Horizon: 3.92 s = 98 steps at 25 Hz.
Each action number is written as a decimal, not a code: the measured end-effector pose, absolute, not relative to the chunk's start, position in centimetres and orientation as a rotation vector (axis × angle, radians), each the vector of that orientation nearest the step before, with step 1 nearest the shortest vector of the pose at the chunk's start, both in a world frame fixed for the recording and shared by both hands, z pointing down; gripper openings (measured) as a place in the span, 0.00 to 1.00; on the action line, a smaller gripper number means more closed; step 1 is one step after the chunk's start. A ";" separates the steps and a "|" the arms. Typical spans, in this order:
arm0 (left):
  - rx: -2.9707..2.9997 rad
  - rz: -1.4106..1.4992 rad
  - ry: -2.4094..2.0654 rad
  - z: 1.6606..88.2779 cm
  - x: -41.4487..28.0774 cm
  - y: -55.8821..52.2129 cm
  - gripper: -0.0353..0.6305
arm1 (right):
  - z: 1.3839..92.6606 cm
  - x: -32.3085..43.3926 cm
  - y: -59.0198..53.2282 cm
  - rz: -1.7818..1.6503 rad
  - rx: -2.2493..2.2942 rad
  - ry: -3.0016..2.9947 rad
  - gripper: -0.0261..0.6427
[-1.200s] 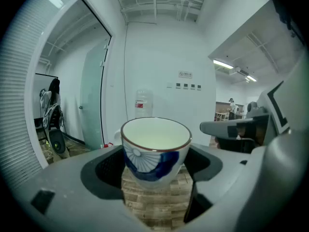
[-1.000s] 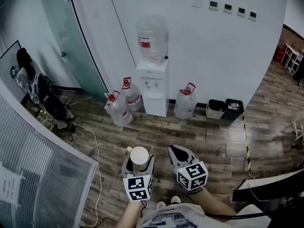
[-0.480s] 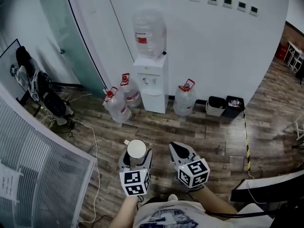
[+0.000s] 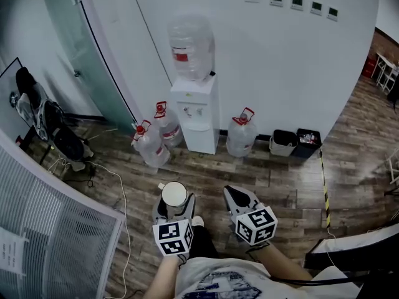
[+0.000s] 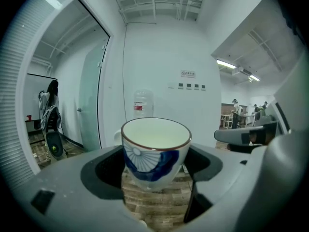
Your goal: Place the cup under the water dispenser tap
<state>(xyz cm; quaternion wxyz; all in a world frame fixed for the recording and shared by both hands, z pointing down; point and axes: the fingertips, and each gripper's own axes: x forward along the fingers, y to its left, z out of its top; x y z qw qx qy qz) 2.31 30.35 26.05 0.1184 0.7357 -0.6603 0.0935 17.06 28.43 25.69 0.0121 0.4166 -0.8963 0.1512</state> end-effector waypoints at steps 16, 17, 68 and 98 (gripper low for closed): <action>2.262 0.323 -1.764 27.3 -6.5 3.1 0.69 | 27.4 5.7 2.1 0.560 1.391 -2.711 0.07; 2.272 0.327 -1.751 27.2 -7.3 1.2 0.69 | 27.3 4.5 0.2 0.557 1.390 -2.710 0.07; 2.224 0.391 -1.674 71.1 -15.0 -41.6 0.69 | 69.1 -5.1 -42.0 0.466 1.363 -2.653 0.07; 2.130 0.361 -1.736 79.4 -12.5 -48.4 0.69 | 76.1 -3.6 -45.6 0.404 1.380 -2.694 0.07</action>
